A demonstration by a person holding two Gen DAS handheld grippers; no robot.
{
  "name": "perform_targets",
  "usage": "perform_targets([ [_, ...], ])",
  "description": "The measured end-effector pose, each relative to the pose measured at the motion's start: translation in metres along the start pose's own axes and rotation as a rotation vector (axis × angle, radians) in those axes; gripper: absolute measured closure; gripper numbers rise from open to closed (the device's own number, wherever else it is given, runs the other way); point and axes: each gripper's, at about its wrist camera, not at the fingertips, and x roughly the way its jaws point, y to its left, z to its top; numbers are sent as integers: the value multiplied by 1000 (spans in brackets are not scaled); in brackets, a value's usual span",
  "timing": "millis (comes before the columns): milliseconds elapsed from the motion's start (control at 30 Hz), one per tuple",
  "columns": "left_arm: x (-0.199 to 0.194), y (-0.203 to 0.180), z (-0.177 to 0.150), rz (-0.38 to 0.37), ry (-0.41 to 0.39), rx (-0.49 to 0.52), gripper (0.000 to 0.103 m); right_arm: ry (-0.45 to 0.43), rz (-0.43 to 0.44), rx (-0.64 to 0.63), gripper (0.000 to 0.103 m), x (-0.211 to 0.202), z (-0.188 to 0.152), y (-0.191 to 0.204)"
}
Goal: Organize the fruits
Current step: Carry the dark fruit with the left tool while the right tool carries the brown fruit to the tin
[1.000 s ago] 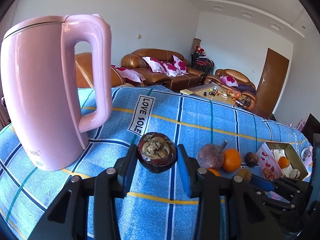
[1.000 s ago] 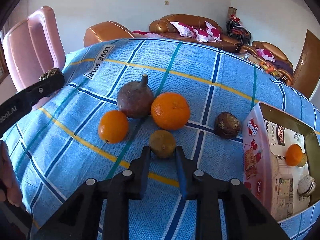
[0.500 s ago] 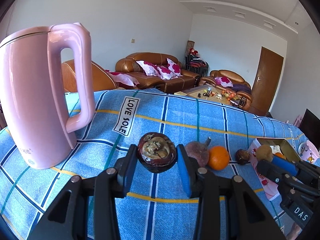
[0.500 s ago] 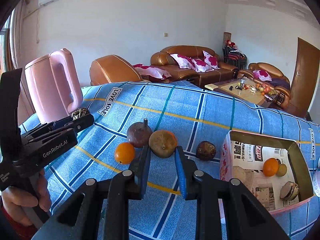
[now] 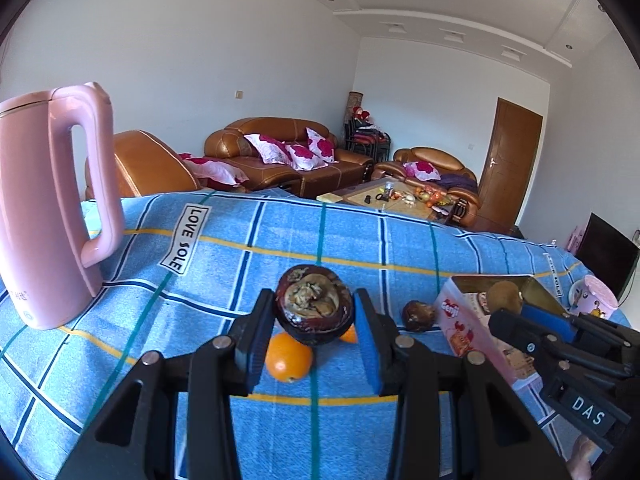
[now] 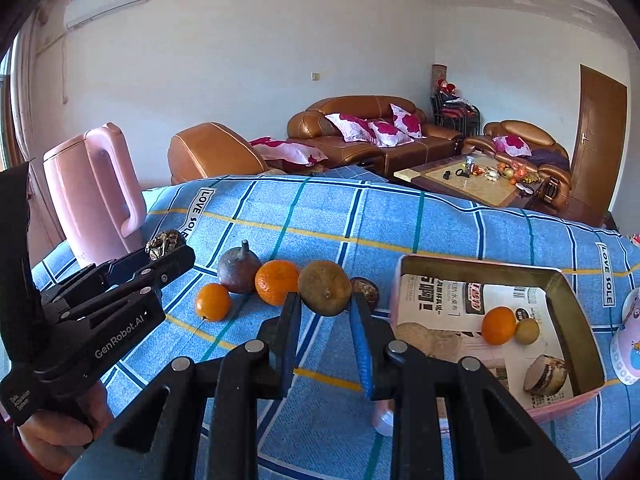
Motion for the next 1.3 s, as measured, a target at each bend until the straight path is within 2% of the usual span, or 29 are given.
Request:
perform_targets([
  [100, -3, -9, 1, -68, -15, -11, 62, -8, -18, 7, 76, -6, -2, -13],
  [200, -5, -20, 0, -93, -33, 4, 62, -13, -37, 12, 76, -9, -3, -24],
  [600, 7, -73, -6, -108, -10, 62, 62, -53, -69, 53, 76, -24, 0, -65],
  [933, 13, -125, -6, -159, -10, 116, 62, -62, -148, 94, 76, -32, -2, -114],
  [1300, 26, -168, -7, -169, 13, 163, 62, -59, -213, 130, 76, -36, -6, -156],
])
